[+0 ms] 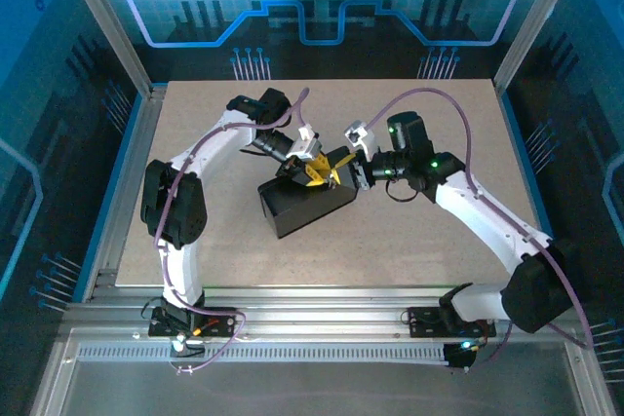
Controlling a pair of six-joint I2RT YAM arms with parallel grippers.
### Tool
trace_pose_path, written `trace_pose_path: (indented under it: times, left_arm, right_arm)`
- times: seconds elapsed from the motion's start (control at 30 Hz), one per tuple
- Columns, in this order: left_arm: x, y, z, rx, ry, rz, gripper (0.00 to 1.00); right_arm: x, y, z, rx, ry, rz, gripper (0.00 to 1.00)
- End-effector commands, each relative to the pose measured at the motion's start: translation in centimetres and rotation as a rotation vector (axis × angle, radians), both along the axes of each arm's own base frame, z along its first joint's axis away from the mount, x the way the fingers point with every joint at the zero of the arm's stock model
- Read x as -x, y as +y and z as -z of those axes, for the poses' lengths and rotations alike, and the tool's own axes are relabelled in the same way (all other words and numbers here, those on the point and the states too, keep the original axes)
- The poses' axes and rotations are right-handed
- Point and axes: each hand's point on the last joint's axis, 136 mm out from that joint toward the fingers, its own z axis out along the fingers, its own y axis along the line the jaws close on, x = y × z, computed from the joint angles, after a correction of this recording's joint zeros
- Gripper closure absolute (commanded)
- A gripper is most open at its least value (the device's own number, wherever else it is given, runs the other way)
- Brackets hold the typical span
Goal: Unlock the padlock with the key
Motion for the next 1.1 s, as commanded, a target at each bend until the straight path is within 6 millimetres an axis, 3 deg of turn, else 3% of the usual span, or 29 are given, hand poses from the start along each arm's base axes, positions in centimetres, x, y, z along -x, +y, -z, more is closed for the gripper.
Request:
trace_pose_path:
  times: [0.0, 0.67, 1.07]
  left_arm:
    - [0.4, -0.2, -2.8, 0.095, -0.033, 0.009, 1.00]
    - [0.2, -0.4, -3.2, 0.113, -0.036, 0.005, 1.00]
    - [0.5, -0.4, -3.2, 0.116, -0.027, 0.017, 1.00]
  right_arm:
    - [0.0, -0.2, -0.2, -0.068, 0.159, 0.058, 0.74]
    - [0.7, 0.0, 1.9, -0.088, 0.256, 0.045, 0.77]
    - [-0.3, -0.5, 2.9, -0.062, 0.256, 0.083, 0.75]
